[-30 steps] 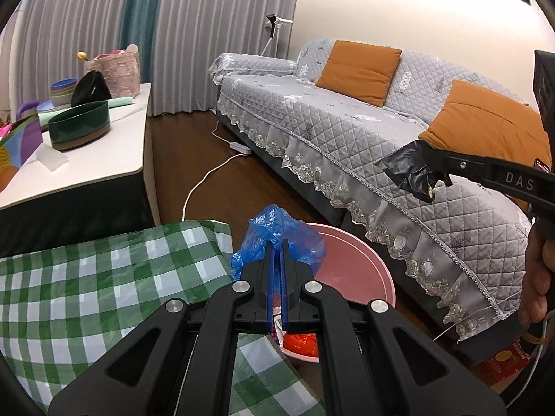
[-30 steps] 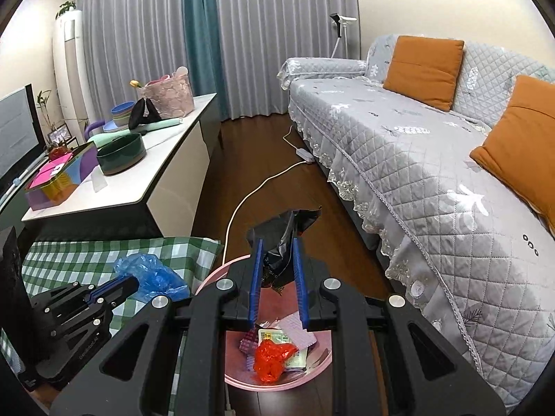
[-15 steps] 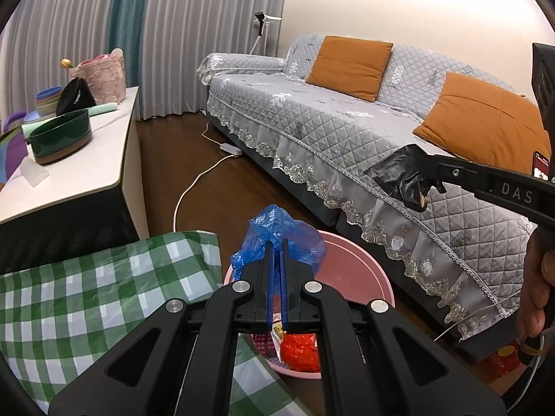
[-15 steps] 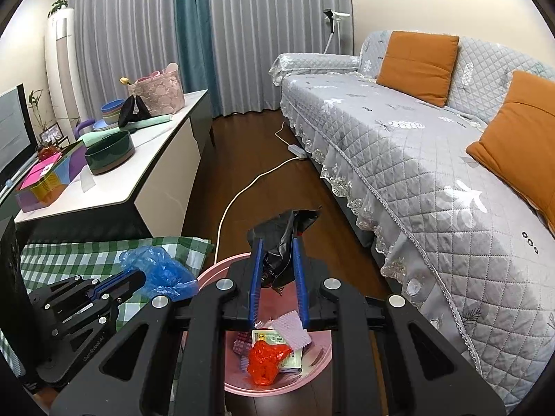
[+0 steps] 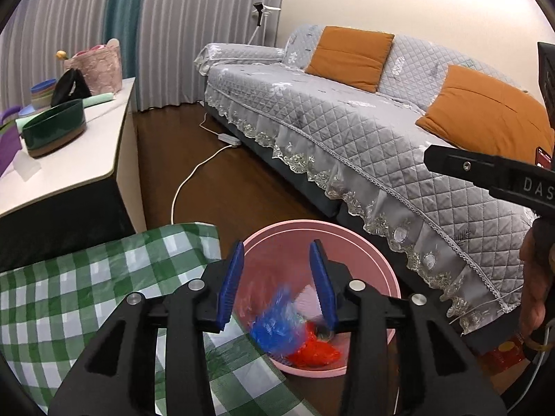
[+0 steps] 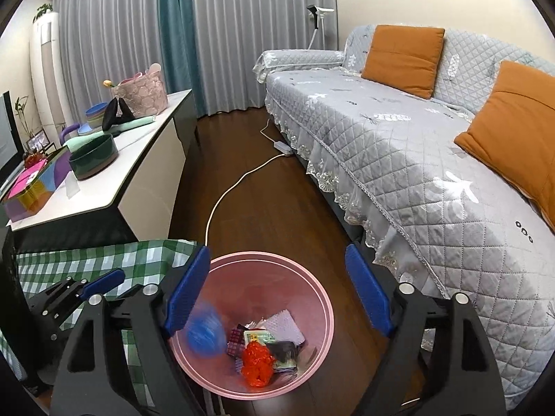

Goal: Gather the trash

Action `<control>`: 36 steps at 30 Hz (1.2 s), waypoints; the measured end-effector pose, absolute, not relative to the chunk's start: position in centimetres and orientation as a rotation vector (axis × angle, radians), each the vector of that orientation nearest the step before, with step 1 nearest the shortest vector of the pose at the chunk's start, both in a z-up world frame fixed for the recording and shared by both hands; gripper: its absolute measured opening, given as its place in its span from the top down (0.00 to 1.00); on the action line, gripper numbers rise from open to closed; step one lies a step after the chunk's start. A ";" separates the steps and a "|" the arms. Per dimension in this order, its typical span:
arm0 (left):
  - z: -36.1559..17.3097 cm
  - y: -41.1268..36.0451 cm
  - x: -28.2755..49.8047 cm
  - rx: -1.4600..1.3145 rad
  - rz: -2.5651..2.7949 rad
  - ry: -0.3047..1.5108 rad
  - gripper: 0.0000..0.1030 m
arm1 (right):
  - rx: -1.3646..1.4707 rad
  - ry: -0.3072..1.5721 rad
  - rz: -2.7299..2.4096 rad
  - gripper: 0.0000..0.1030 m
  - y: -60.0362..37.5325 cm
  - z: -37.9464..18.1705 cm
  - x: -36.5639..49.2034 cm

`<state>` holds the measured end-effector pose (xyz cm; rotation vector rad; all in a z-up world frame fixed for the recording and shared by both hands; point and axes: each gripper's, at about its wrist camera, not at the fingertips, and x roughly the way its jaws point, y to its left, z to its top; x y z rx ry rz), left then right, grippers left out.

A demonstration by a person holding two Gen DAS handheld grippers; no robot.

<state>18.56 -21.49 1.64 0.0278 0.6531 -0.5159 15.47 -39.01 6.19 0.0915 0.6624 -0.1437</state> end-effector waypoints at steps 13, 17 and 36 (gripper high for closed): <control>6.5 -17.1 14.0 0.022 -0.441 0.558 0.27 | 0.112 0.641 -0.069 0.05 -36.5 7.7 13.6; 8.7 -14.2 11.1 0.021 -0.400 0.526 0.13 | 0.085 0.618 -0.039 0.05 -34.6 8.5 11.7; 6.5 -0.7 -7.7 -0.049 -0.102 0.554 0.08 | 0.073 0.546 -0.066 0.05 -24.1 6.6 -6.1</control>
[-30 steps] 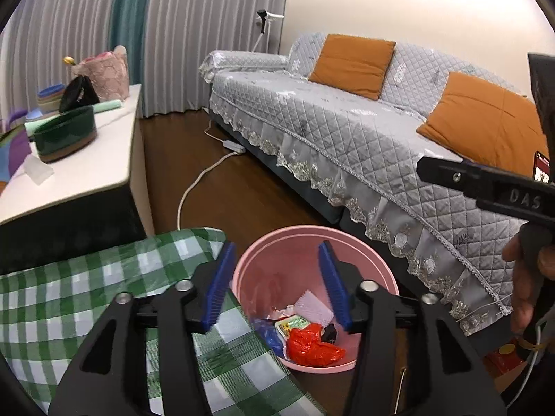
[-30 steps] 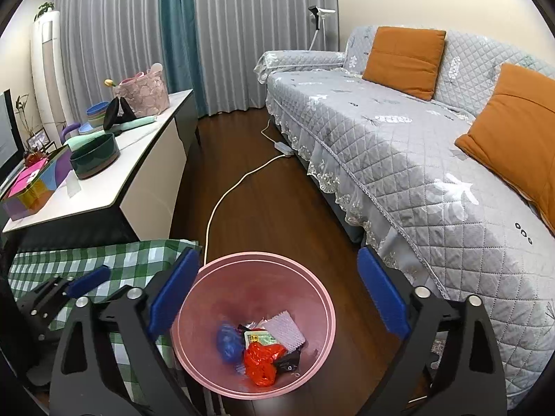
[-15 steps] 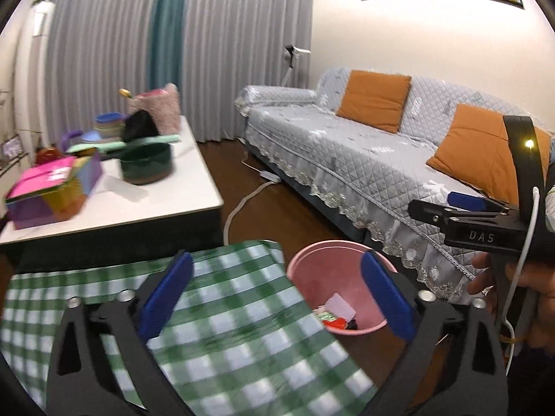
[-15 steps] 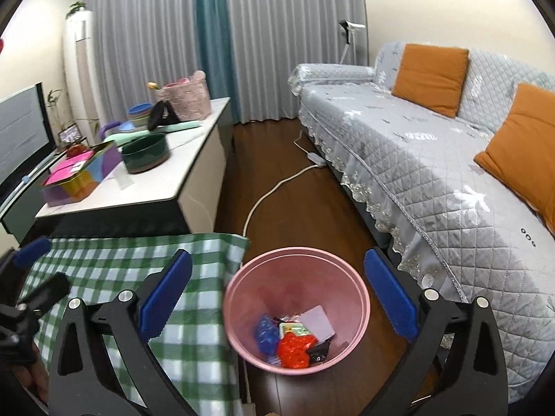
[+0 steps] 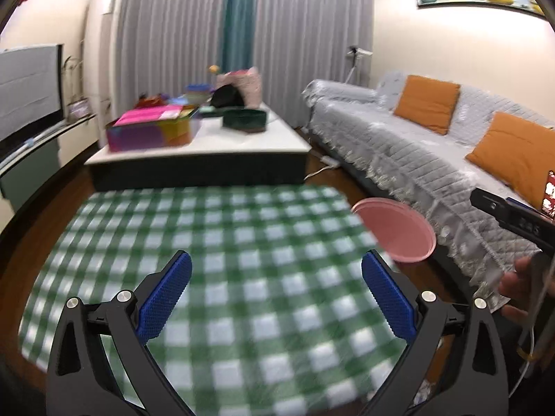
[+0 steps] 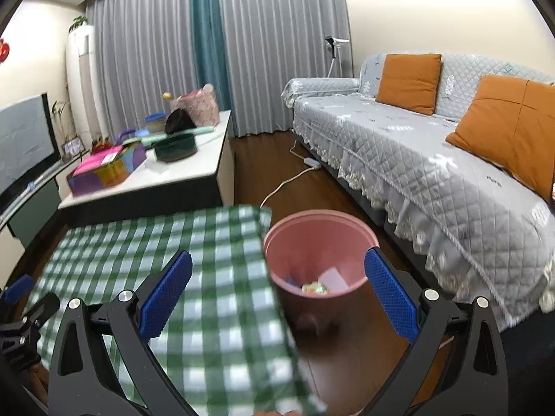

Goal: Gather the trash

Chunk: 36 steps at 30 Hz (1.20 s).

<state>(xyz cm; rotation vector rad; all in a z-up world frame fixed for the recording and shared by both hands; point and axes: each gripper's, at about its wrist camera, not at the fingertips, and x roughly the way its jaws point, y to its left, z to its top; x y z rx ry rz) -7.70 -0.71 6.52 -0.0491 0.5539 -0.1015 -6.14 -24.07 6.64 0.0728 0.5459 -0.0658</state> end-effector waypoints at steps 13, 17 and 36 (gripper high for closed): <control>4.7 0.6 -10.4 -0.046 -0.012 0.582 0.08 | -0.044 0.582 -0.023 0.05 -18.8 3.5 -7.3; 4.2 0.8 -9.7 -0.055 0.015 0.589 0.08 | -0.039 0.596 -0.037 0.05 -18.9 3.1 -6.6; 3.1 0.0 -8.8 -0.076 0.011 0.613 0.08 | -0.032 0.640 -0.032 0.05 -19.0 2.2 -5.7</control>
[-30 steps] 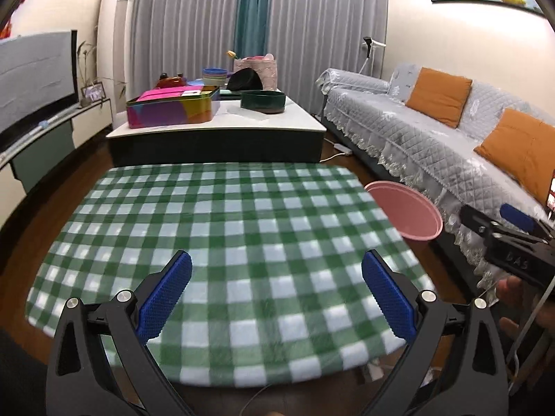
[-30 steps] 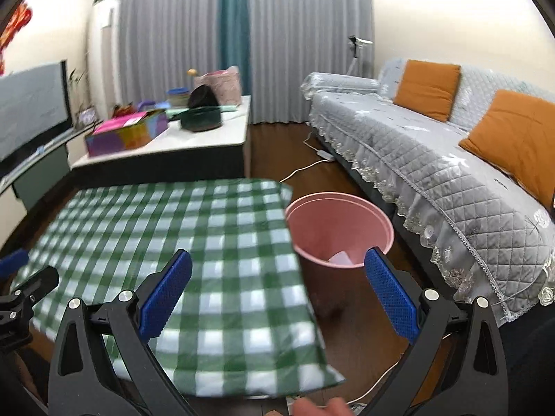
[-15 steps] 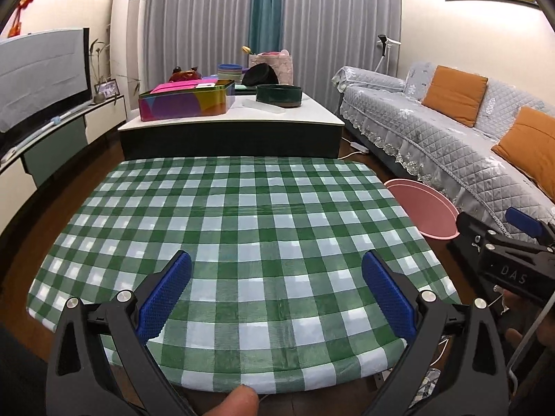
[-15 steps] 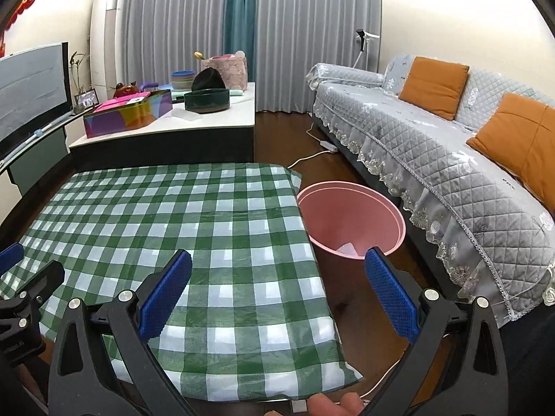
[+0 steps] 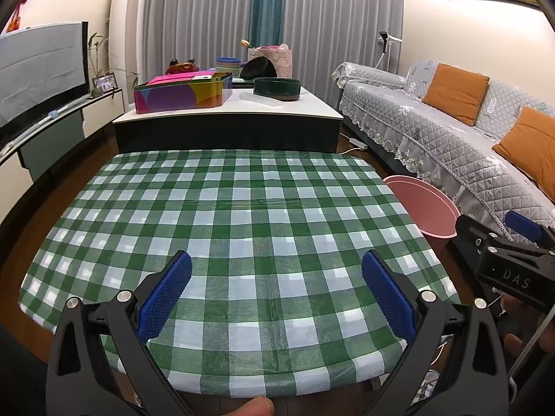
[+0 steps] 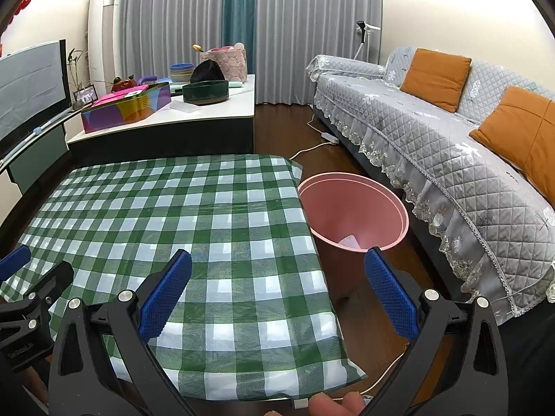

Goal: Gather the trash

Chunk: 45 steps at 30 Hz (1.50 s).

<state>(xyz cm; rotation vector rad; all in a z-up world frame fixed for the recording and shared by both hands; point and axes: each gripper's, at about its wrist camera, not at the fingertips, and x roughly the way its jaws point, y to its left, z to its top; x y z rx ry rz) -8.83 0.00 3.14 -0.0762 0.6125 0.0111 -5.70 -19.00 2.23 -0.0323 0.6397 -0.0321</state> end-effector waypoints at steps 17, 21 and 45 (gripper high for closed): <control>3.2 -0.2 -8.8 -0.082 0.007 0.606 0.08 | -0.035 0.642 -0.034 0.05 -19.0 2.1 -5.7; 3.2 -0.2 -8.7 -0.084 0.007 0.607 0.08 | -0.036 0.642 -0.033 0.05 -19.0 2.1 -5.8; 3.0 0.0 -8.5 -0.099 0.003 0.621 0.08 | -0.035 0.644 -0.036 0.05 -19.5 2.0 -6.0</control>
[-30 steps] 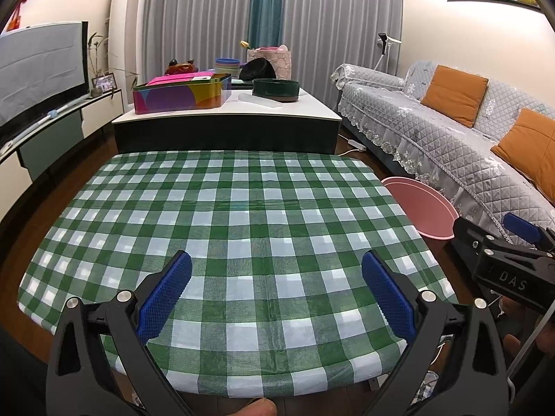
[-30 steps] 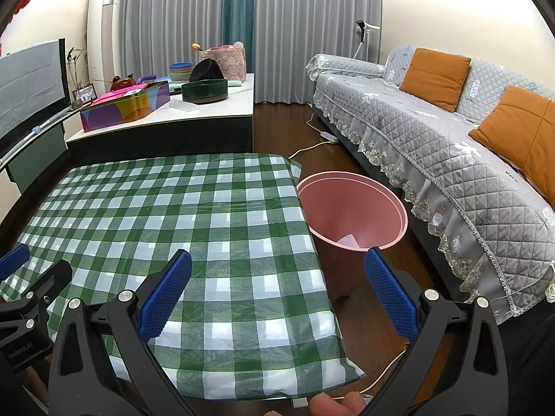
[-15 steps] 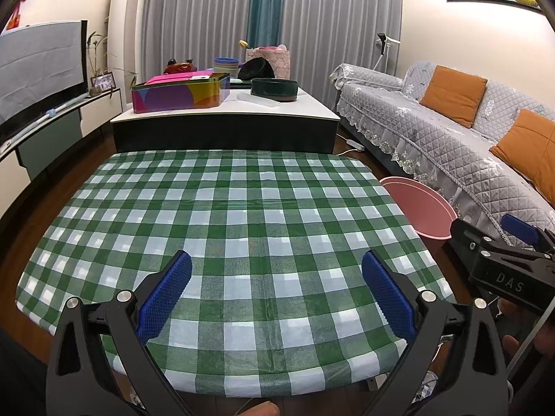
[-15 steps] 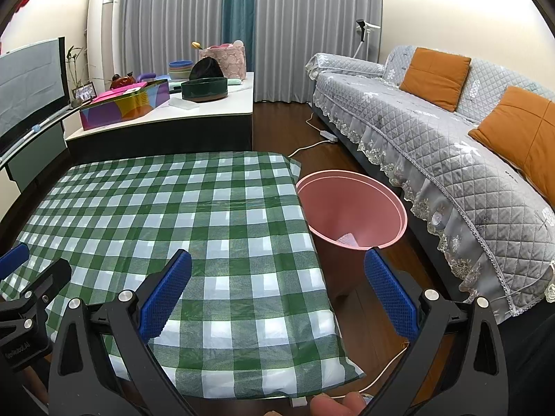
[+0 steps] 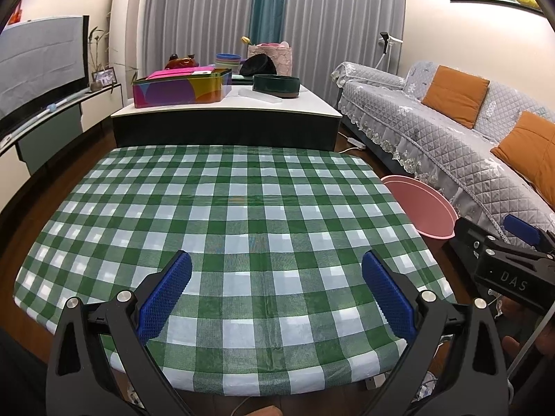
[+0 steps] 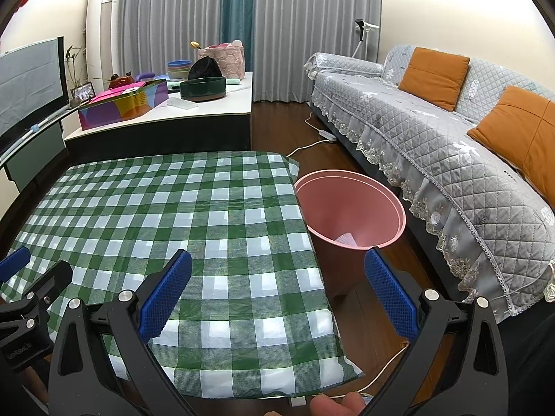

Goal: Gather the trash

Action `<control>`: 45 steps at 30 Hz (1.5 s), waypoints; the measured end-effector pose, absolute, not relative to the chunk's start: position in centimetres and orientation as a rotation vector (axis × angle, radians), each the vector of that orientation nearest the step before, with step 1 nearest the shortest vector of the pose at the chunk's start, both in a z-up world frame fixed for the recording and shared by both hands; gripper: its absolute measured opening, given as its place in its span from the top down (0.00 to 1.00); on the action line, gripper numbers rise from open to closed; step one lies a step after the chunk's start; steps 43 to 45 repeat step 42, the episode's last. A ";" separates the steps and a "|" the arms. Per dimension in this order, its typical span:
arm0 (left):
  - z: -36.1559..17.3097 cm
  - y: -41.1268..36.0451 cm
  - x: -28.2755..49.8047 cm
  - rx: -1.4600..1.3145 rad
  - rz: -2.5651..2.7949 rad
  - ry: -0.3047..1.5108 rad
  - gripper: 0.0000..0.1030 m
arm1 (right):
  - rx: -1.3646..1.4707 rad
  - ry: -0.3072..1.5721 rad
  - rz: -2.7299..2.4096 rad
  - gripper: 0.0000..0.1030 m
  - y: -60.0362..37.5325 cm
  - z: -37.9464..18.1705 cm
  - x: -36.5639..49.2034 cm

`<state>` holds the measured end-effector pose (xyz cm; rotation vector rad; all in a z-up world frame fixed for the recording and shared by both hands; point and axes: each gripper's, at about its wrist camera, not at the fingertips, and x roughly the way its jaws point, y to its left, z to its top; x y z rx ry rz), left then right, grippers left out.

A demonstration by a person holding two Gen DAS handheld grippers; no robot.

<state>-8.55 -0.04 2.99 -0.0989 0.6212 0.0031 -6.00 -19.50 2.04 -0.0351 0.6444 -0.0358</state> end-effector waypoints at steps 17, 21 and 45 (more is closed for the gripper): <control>2.9 -0.1 -8.6 -0.103 -0.004 0.622 0.08 | -0.037 0.646 -0.035 0.05 -19.5 2.1 -6.0; 2.9 -0.1 -8.6 -0.102 -0.003 0.622 0.08 | -0.036 0.646 -0.035 0.05 -19.5 2.1 -6.0; 3.0 -0.4 -8.3 -0.080 0.001 0.623 0.08 | -0.036 0.649 -0.036 0.05 -19.8 2.0 -6.1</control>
